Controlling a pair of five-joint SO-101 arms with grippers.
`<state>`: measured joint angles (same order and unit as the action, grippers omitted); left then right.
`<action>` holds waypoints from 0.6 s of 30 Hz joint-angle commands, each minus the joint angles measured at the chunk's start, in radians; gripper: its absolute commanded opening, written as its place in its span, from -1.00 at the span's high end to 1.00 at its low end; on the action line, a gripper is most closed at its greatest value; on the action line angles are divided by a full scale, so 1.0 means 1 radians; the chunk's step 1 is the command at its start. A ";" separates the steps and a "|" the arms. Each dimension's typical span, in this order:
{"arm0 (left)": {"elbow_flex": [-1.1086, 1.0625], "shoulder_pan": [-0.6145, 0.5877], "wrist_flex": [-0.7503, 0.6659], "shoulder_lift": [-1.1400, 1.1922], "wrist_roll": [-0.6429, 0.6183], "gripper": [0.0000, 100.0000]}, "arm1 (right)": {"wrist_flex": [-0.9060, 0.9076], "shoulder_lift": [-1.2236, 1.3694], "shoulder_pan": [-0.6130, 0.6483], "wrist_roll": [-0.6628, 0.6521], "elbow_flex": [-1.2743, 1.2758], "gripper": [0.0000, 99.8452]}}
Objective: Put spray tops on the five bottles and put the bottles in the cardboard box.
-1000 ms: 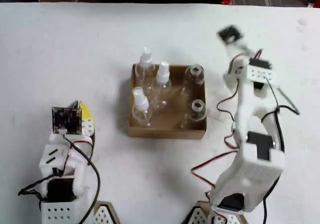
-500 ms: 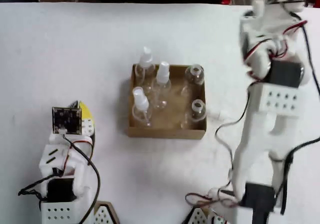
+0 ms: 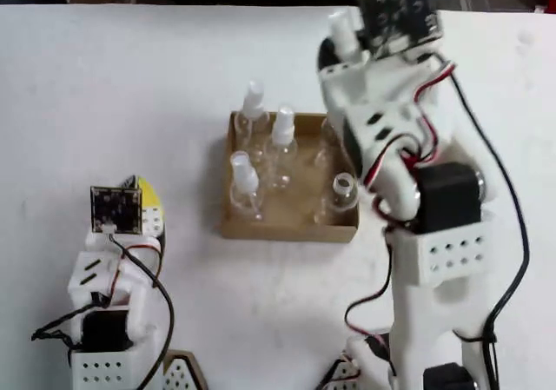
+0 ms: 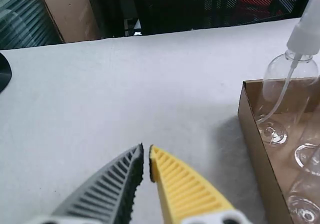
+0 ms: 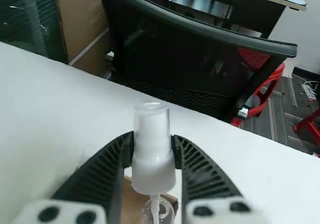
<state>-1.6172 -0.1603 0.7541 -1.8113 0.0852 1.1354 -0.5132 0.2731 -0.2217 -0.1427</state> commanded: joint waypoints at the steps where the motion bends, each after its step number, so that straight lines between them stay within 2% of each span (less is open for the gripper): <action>1: 0.008 0.010 -0.025 -0.010 0.009 0.95 | -0.048 -0.125 0.059 0.011 0.124 0.97; 4: 0.009 0.010 -0.026 -0.010 0.009 0.95 | -0.254 -0.223 0.084 0.011 0.304 0.97; 8: 0.011 0.010 -0.028 -0.010 0.009 0.95 | -0.696 -0.274 0.068 0.003 0.586 0.97; 11: 0.011 0.010 -0.029 -0.010 0.009 0.95 | -0.960 -0.259 0.025 0.003 0.694 0.97; 14: 0.011 0.010 -0.031 -0.010 0.009 0.95 | -1.078 -0.193 -0.007 0.003 0.698 0.97; 18: 0.011 0.010 -0.031 -0.010 0.009 0.95 | -1.102 -0.045 -0.039 0.011 0.632 0.97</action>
<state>-1.6172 -0.1603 0.7541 -1.8113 0.0852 0.0936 -0.6667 0.2777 -0.2186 0.5539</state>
